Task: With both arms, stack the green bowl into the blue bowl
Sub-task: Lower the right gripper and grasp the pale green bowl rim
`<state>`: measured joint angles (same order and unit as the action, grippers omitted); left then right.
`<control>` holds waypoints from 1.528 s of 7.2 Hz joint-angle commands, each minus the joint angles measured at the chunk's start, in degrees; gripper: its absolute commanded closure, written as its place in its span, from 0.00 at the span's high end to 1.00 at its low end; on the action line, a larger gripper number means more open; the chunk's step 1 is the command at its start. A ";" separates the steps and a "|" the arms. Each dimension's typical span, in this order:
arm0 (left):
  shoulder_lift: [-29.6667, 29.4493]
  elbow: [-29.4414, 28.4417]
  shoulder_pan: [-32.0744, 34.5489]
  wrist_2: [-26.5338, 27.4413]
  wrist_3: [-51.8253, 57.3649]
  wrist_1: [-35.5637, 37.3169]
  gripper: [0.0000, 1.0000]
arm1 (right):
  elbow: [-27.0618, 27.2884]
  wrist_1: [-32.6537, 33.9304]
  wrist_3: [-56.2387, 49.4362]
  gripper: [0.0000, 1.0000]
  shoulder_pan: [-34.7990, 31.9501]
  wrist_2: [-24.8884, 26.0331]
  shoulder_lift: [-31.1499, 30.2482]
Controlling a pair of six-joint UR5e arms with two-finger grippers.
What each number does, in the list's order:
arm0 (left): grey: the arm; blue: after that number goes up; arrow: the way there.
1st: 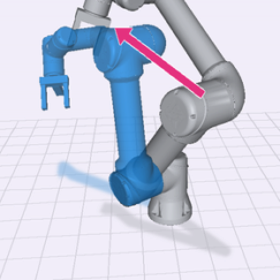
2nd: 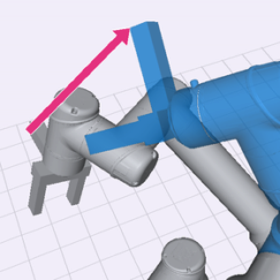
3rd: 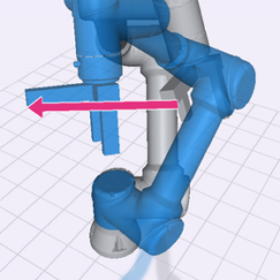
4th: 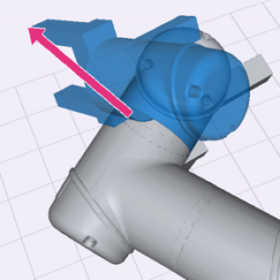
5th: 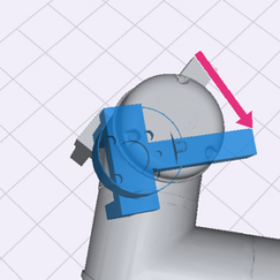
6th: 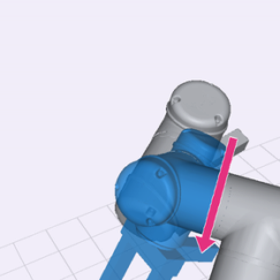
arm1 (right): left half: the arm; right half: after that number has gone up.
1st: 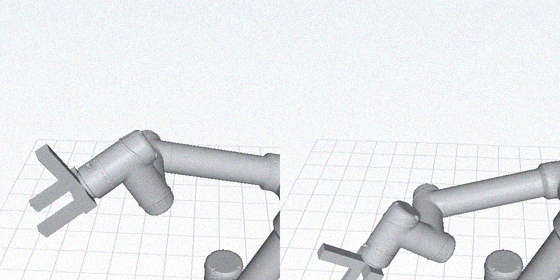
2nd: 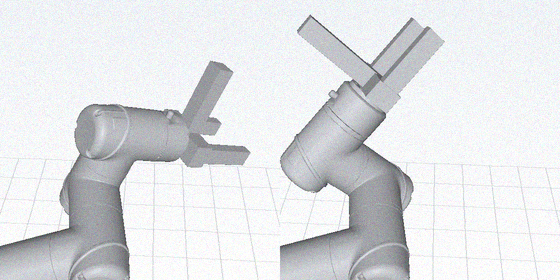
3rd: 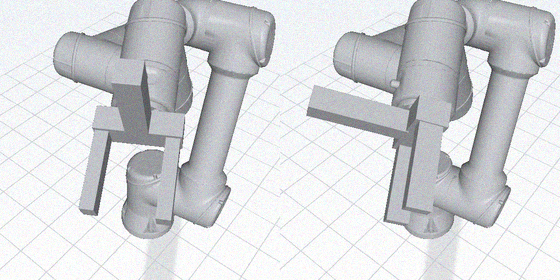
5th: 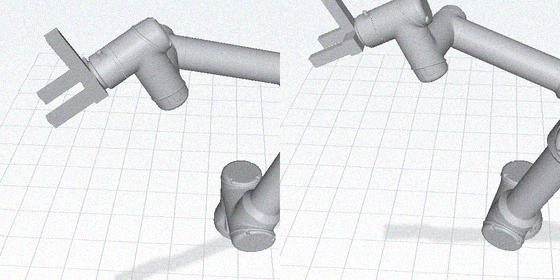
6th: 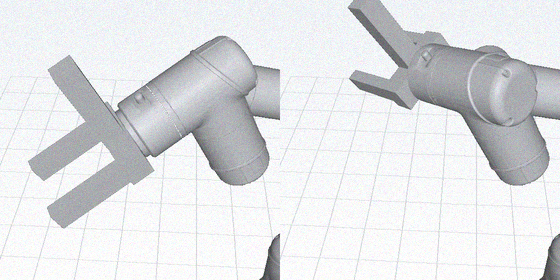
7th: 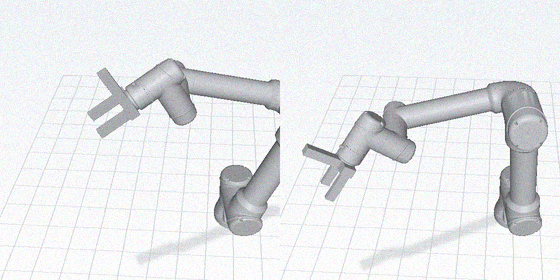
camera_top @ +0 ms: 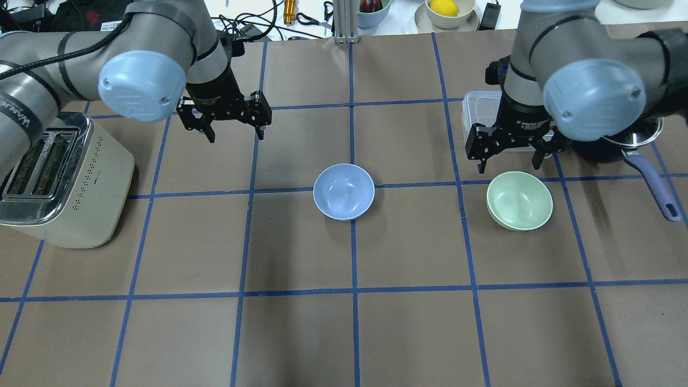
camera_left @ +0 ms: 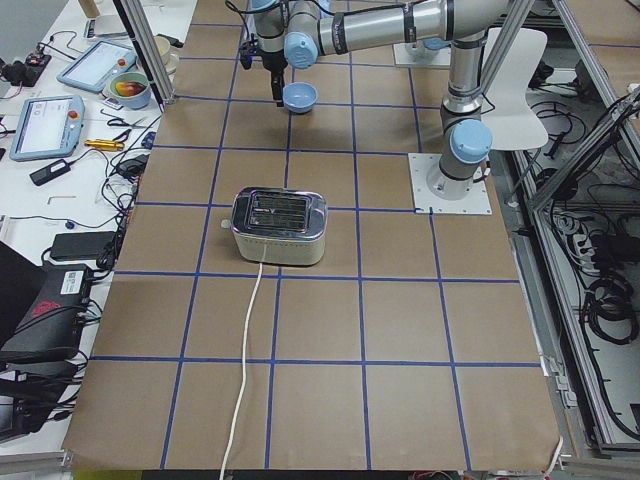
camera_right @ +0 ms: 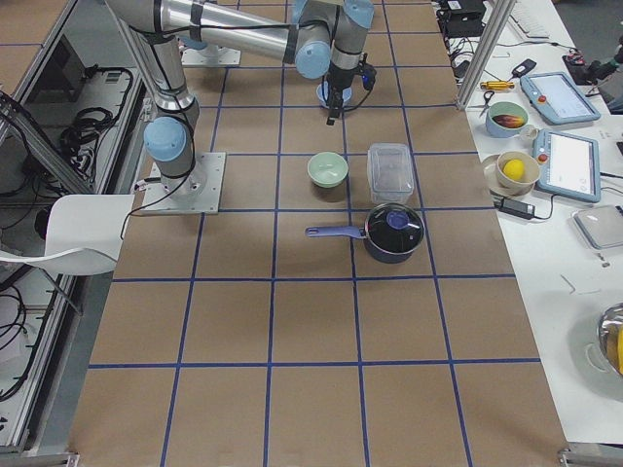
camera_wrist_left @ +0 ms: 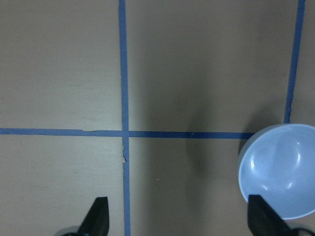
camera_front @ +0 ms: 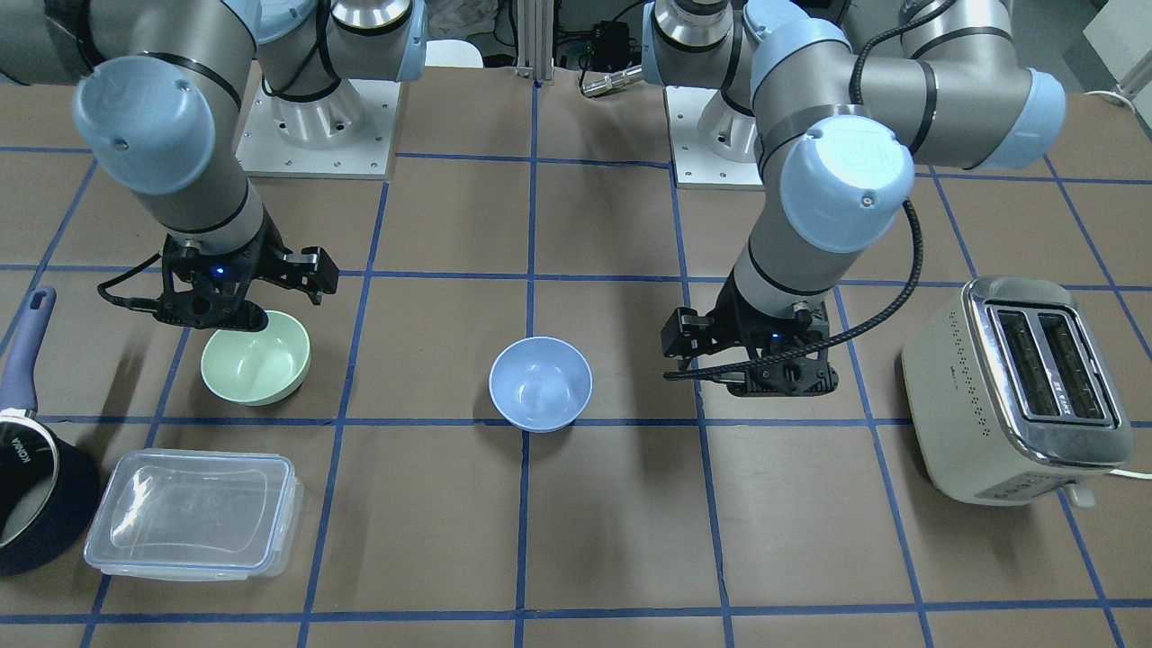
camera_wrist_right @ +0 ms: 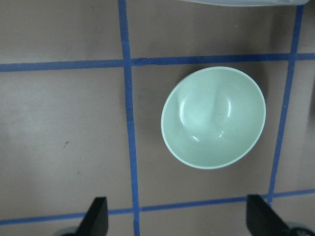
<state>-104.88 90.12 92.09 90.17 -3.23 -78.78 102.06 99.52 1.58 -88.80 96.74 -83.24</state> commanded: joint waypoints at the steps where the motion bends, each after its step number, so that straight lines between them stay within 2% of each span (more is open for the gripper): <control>1: 0.55 2.33 -4.18 -0.08 5.67 0.29 1.00 | 8.65 10.56 0.09 1.00 -0.06 2.92 0.62; 2: 0.55 2.69 -4.37 0.00 5.69 0.47 1.00 | 10.51 13.91 0.78 1.00 -0.06 2.84 2.28; 4: 0.55 2.70 -4.28 0.01 5.69 0.47 1.00 | 10.79 17.80 0.79 1.00 -0.06 3.19 7.37; 5: 0.55 2.70 -4.28 0.01 5.69 0.47 1.00 | 10.71 17.98 0.18 0.99 -0.06 5.80 8.52; 6: 0.47 2.70 -4.28 0.01 5.77 0.38 1.00 | 10.62 17.90 -0.09 0.85 -0.06 6.61 8.97; 7: 0.47 3.31 -4.28 -0.08 5.69 0.47 1.00 | 10.62 17.81 -0.09 0.60 -0.06 7.23 9.06; 8: 0.55 4.01 -4.28 -0.08 5.69 0.64 1.00 | 10.70 17.81 0.08 0.28 -0.06 7.24 9.41; 9: 0.64 4.02 -4.28 -0.08 5.69 0.64 1.00 | 10.70 17.64 0.17 0.12 -0.06 7.24 9.59; 10: 0.90 4.02 -4.28 0.00 5.77 0.64 1.00 | 10.53 17.37 0.09 0.00 -0.06 7.41 9.59; 11: 0.91 4.02 -4.28 0.01 5.78 0.64 1.00 | 10.18 17.28 0.26 0.00 -0.06 7.50 9.50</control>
<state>-104.07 94.09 87.80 90.14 2.52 -78.14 112.55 116.98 1.73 -88.86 104.10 -73.72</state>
